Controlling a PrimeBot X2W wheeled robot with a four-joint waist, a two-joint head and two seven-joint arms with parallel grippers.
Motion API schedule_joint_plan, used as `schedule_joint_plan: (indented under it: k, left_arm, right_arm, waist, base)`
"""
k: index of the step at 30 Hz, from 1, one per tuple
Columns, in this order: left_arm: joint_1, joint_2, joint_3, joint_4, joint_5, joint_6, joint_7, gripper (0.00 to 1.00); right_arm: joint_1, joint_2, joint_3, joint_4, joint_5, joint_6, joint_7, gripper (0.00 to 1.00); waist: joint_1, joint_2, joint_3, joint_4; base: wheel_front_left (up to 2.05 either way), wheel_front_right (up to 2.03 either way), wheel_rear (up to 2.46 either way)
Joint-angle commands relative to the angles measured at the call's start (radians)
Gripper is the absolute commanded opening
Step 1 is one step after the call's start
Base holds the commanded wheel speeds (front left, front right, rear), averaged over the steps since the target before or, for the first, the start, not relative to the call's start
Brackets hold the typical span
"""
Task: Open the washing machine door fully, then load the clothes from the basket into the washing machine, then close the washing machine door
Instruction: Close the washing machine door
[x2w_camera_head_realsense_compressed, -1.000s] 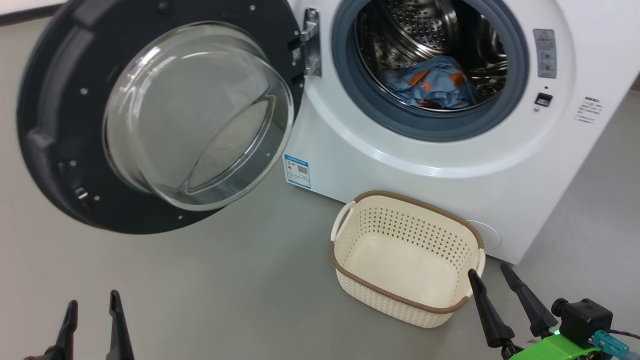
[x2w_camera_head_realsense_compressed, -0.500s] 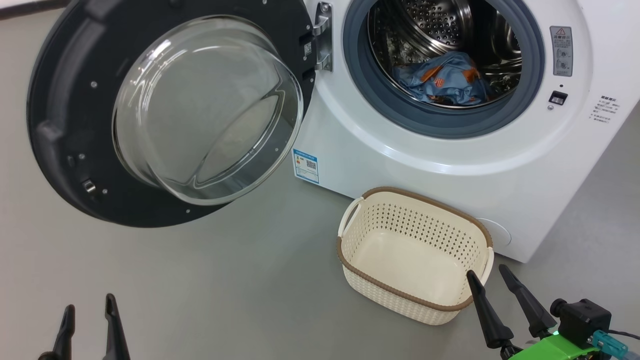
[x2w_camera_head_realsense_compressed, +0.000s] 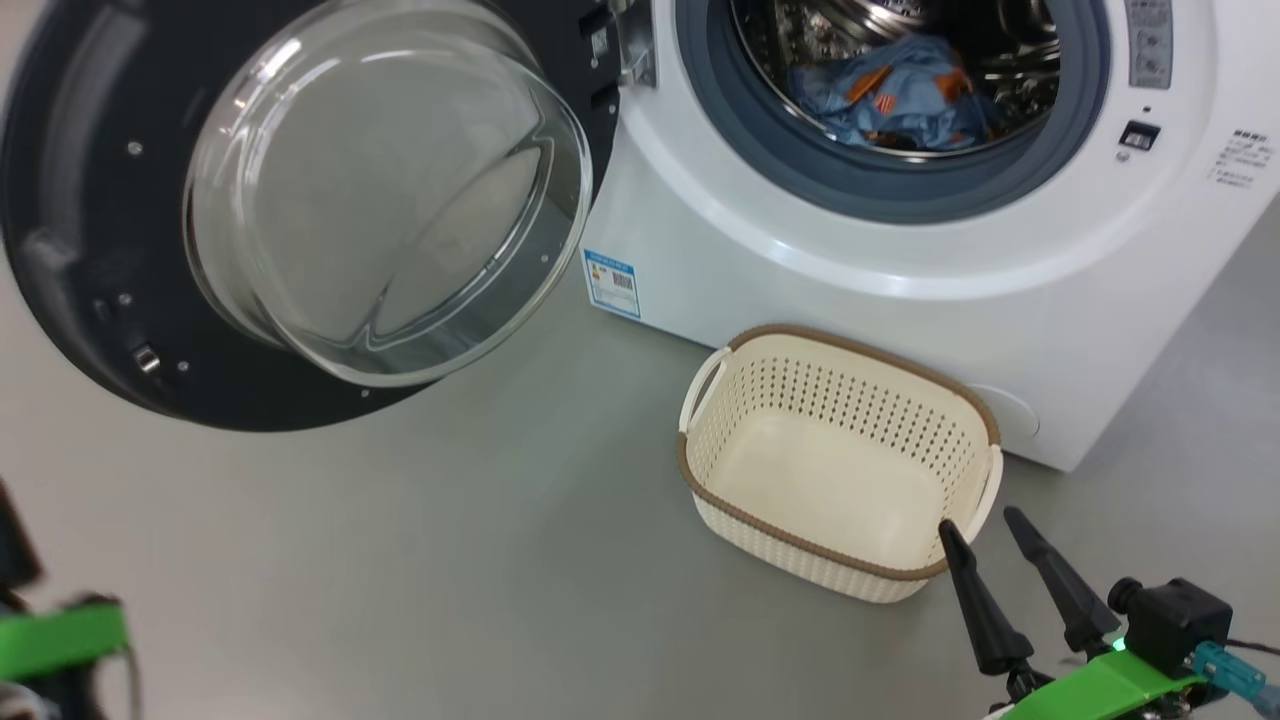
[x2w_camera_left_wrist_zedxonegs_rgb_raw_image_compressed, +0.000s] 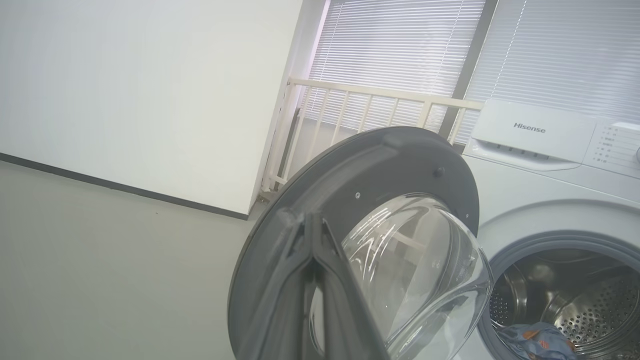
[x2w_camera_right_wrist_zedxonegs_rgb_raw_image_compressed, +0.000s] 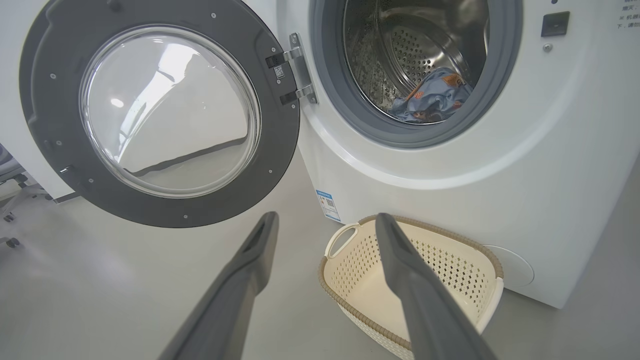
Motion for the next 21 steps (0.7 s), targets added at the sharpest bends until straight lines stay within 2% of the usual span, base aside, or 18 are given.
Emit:
schedule_joint_plan:
  k: [1, 7, 13, 17, 21]
  left_arm:
    - [-0.076, 0.089, 0.023, -0.024, -0.078, -0.003, -0.006, 0.0]
    - [-0.25, 0.311, -0.012, 0.047, -0.337, -0.003, 0.027, 0.0]
    - [-0.419, 0.468, -0.041, 0.216, -0.573, -0.003, 0.114, 0.0]
    - [-0.524, 0.534, -0.084, 0.34, -0.664, -0.003, 0.172, 0.0]
    - [-0.6, 0.555, -0.12, 0.439, -0.715, -0.003, 0.228, 0.0]
  right_arm:
    - [-0.049, -0.025, 0.02, -0.03, -0.01, 0.006, -0.008, 1.0]
    - [-0.08, -0.042, 0.023, -0.036, -0.016, 0.006, -0.008, 1.0]
    - [-0.114, -0.055, 0.042, -0.042, -0.02, 0.006, -0.008, 1.0]
    - [-0.13, -0.075, 0.05, -0.049, -0.017, 0.006, -0.008, 1.0]
    - [-0.138, -0.093, 0.054, -0.055, -0.017, 0.006, -0.008, 1.0]
  waist:
    - [0.0, 0.0, 0.039, 0.0]
    - [0.0, 0.0, 0.099, -0.003]
    - [0.0, 0.0, 0.15, -0.018]
    - [0.0, 0.0, 0.181, -0.024]
    - [0.0, 0.0, 0.207, -0.025]
  base:
    - [0.0, 0.0, 0.0]
    - [0.0, 0.0, 0.0]
    - [0.0, 0.0, 0.0]
    - [0.0, 0.0, 0.0]
    - [0.0, 0.0, 0.0]
